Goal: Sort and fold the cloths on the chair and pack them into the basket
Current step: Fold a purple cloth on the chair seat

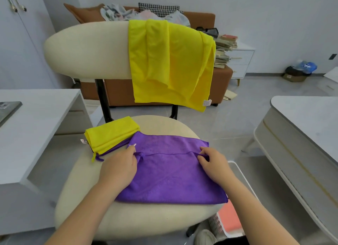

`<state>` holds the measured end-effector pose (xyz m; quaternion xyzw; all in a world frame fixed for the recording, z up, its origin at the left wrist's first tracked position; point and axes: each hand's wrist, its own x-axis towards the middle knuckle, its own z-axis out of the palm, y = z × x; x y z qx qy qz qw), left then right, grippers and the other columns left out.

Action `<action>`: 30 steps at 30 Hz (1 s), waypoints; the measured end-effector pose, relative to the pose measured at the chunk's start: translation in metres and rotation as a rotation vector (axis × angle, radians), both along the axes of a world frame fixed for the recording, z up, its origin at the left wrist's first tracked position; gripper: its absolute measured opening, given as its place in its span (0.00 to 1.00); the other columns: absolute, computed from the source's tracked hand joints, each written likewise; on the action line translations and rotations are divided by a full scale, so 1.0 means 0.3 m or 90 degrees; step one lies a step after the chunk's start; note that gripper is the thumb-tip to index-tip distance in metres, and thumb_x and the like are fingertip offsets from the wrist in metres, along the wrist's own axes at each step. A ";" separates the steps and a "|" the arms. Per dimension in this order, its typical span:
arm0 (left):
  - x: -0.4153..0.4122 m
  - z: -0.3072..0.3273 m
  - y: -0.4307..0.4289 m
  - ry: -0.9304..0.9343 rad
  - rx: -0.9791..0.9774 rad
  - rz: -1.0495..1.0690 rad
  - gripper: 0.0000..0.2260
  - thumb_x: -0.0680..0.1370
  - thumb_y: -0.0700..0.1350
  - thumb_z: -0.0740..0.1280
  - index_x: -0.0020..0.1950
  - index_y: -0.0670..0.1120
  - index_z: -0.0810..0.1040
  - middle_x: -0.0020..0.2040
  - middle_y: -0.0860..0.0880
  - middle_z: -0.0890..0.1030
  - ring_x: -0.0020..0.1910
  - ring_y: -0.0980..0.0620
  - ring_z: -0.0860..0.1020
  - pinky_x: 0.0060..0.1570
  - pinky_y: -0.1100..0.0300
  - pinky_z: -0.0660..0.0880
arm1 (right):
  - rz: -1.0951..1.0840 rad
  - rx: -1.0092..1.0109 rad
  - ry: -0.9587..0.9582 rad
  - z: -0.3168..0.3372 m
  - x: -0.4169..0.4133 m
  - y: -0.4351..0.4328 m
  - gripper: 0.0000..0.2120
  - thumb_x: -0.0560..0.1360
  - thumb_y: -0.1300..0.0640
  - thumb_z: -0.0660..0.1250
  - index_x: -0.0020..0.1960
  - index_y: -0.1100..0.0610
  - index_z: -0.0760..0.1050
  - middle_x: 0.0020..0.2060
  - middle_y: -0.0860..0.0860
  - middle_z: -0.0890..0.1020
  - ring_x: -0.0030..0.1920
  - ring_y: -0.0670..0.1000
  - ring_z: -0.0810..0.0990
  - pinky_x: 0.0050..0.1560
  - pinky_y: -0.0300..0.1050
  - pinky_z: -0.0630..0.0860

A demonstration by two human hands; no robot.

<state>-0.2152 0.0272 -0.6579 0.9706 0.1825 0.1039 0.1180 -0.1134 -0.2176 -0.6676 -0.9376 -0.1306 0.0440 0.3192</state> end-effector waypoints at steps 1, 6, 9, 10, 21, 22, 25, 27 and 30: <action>-0.007 0.006 -0.002 0.002 0.004 0.007 0.11 0.81 0.46 0.54 0.57 0.47 0.72 0.54 0.45 0.79 0.52 0.42 0.77 0.42 0.55 0.69 | 0.002 0.001 -0.007 0.001 -0.009 -0.002 0.07 0.76 0.62 0.62 0.46 0.64 0.77 0.53 0.59 0.81 0.56 0.57 0.77 0.52 0.46 0.70; -0.030 0.024 0.004 0.019 0.056 0.037 0.12 0.82 0.47 0.52 0.60 0.48 0.72 0.53 0.44 0.80 0.52 0.41 0.78 0.40 0.55 0.66 | -0.006 0.005 -0.033 -0.005 -0.045 -0.013 0.06 0.76 0.62 0.62 0.45 0.62 0.76 0.52 0.58 0.81 0.55 0.57 0.78 0.54 0.49 0.73; -0.041 0.017 0.009 0.014 0.051 0.048 0.12 0.81 0.47 0.53 0.61 0.49 0.72 0.53 0.44 0.80 0.51 0.41 0.78 0.41 0.56 0.67 | -0.002 0.009 -0.048 -0.016 -0.051 -0.020 0.05 0.75 0.62 0.63 0.43 0.61 0.77 0.49 0.57 0.81 0.54 0.57 0.77 0.53 0.50 0.73; -0.047 0.012 0.011 0.004 0.023 0.055 0.12 0.81 0.47 0.54 0.60 0.50 0.73 0.53 0.45 0.80 0.51 0.42 0.78 0.41 0.56 0.67 | -0.003 0.009 -0.051 -0.021 -0.048 -0.022 0.05 0.74 0.62 0.63 0.42 0.60 0.77 0.49 0.56 0.81 0.53 0.57 0.77 0.52 0.50 0.73; -0.034 -0.006 0.087 0.035 -0.248 0.029 0.06 0.78 0.43 0.64 0.48 0.43 0.79 0.47 0.43 0.81 0.48 0.44 0.77 0.40 0.59 0.63 | -0.104 0.195 0.062 0.005 0.012 -0.004 0.06 0.74 0.60 0.66 0.47 0.54 0.82 0.48 0.45 0.81 0.50 0.46 0.77 0.50 0.39 0.68; -0.039 -0.001 0.098 0.050 -0.266 0.017 0.05 0.78 0.43 0.65 0.43 0.44 0.78 0.44 0.44 0.80 0.46 0.46 0.76 0.39 0.59 0.62 | -0.103 0.201 0.053 0.012 0.009 -0.001 0.06 0.74 0.60 0.66 0.44 0.53 0.81 0.42 0.45 0.82 0.46 0.47 0.78 0.47 0.40 0.69; -0.075 0.028 0.136 0.119 -0.311 0.006 0.15 0.76 0.39 0.67 0.30 0.45 0.69 0.31 0.48 0.73 0.35 0.48 0.72 0.33 0.58 0.62 | -0.087 0.172 0.075 0.039 0.001 -0.008 0.09 0.73 0.60 0.66 0.35 0.52 0.78 0.31 0.47 0.77 0.36 0.48 0.74 0.37 0.43 0.68; -0.111 0.037 0.165 0.183 -0.397 -0.001 0.14 0.76 0.37 0.66 0.31 0.43 0.68 0.29 0.46 0.71 0.31 0.49 0.69 0.32 0.59 0.61 | -0.056 0.173 0.131 0.051 -0.007 -0.028 0.09 0.73 0.61 0.67 0.34 0.55 0.77 0.31 0.50 0.75 0.35 0.49 0.72 0.37 0.43 0.66; -0.153 0.046 0.199 0.259 -0.482 -0.013 0.10 0.77 0.38 0.65 0.36 0.41 0.71 0.30 0.46 0.70 0.28 0.51 0.67 0.29 0.61 0.62 | 0.015 0.176 0.201 0.068 -0.029 -0.063 0.08 0.73 0.60 0.68 0.36 0.61 0.77 0.31 0.52 0.73 0.35 0.49 0.69 0.38 0.43 0.64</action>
